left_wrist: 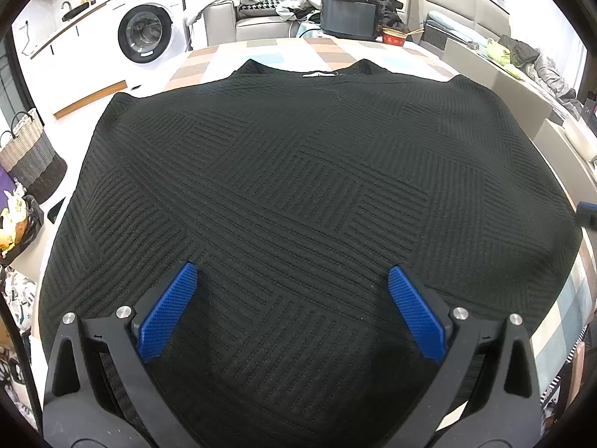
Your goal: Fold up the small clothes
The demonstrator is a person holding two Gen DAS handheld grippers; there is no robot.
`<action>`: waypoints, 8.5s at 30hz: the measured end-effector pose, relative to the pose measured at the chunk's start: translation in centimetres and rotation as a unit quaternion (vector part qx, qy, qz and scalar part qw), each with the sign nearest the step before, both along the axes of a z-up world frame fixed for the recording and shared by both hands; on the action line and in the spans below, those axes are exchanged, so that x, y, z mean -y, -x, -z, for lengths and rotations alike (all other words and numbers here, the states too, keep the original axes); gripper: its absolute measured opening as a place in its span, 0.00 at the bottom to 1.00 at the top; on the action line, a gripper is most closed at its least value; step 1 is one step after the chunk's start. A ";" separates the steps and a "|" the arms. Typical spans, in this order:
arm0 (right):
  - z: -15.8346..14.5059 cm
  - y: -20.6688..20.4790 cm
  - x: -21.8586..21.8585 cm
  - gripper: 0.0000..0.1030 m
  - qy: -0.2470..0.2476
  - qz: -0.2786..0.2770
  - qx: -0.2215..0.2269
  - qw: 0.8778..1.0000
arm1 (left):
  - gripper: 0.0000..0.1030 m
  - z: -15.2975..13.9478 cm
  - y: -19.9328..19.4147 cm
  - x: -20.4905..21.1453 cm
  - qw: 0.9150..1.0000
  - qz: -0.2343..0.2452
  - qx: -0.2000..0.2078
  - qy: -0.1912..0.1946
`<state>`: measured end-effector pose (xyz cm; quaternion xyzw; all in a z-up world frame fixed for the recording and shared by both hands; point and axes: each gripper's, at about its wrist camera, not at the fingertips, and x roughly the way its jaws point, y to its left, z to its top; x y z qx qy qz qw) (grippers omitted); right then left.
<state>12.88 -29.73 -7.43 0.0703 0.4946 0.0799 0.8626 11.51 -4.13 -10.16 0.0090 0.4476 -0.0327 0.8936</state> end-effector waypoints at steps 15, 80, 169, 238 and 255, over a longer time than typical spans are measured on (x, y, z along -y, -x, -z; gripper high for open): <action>2.1 1.2 4.1 0.28 -0.078 0.069 -0.006 0.995 | 0.99 0.1 0.0 -0.1 1.000 0.001 0.003 0.012; 0.6 2.2 5.2 0.45 -0.047 0.160 0.055 0.984 | 0.99 -3.2 0.2 -8.5 0.993 -0.109 0.033 0.019; 0.0 0.1 -2.3 0.88 -0.169 -0.050 0.103 0.979 | 0.16 -0.9 7.8 -12.5 0.927 -0.301 0.066 0.212; 0.1 -2.7 0.0 0.39 -0.133 -0.097 0.051 0.985 | 0.75 -1.4 -3.3 2.4 0.992 0.040 0.049 0.108; 1.8 -5.3 1.1 0.36 -0.085 -0.079 0.019 0.993 | 0.75 -1.5 -3.0 2.3 0.993 0.032 0.045 0.108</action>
